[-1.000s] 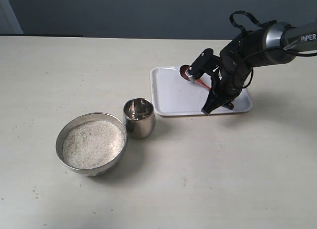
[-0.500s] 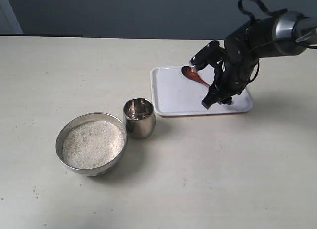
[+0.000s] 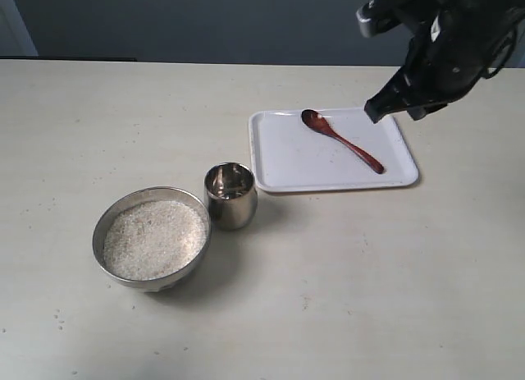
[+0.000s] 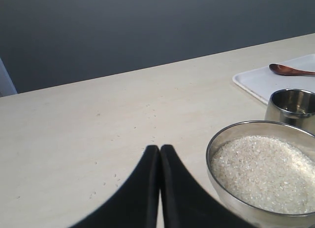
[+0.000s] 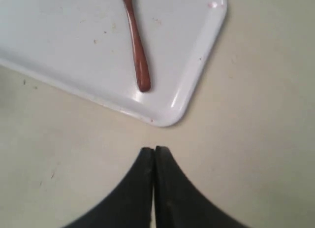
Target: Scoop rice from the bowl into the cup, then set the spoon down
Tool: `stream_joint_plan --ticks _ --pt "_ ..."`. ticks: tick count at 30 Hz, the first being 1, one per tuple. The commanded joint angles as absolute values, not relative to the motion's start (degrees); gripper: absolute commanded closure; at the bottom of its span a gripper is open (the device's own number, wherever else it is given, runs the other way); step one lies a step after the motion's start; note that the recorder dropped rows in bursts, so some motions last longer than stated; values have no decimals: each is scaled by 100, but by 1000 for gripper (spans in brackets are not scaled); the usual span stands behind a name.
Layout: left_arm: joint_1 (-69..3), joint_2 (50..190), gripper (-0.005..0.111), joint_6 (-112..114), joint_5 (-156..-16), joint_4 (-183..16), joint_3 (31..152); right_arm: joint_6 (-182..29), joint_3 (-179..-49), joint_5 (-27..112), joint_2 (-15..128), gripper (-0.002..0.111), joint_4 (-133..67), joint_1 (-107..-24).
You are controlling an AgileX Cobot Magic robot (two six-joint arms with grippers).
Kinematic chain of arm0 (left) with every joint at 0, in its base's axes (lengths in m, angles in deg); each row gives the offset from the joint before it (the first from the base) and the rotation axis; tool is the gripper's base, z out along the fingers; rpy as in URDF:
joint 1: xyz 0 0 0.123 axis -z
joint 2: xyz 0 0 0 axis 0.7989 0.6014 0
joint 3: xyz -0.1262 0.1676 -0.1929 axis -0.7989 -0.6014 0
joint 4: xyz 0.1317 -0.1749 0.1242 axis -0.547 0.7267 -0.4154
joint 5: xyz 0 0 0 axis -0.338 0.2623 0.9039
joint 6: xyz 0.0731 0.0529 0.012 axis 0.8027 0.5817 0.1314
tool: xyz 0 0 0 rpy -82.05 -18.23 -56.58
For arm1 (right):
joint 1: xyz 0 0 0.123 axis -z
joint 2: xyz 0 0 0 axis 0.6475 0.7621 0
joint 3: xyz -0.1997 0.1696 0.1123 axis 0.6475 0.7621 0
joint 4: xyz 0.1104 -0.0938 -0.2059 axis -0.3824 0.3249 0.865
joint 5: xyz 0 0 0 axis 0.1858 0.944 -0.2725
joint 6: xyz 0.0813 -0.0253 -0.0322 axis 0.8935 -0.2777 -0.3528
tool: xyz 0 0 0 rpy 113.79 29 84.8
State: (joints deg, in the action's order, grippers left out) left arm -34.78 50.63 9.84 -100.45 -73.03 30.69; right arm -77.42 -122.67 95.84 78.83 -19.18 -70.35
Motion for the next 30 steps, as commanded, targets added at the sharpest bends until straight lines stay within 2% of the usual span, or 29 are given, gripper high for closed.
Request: stream_joint_plan --ticks 1,7,20,27,30 --pt "-3465 5038 106 971 -9961 -7310 3083 -7573 -12291 10430 7026 108 -2199 -7005" --pt "-3465 5038 106 971 -9961 -7310 3083 -7573 -12291 11248 6007 108 -2475 -7005" --pt "-3465 5038 106 971 -9961 -7310 3083 -7573 -12268 11248 4402 108 -2482 -7005" --pt "-3465 5038 106 971 -9961 -7310 3083 -5626 -12229 11099 3967 108 -1335 -7005" --pt "-3465 5038 106 971 -9961 -7310 3083 -5517 -11971 10584 3549 108 -1268 -6877"
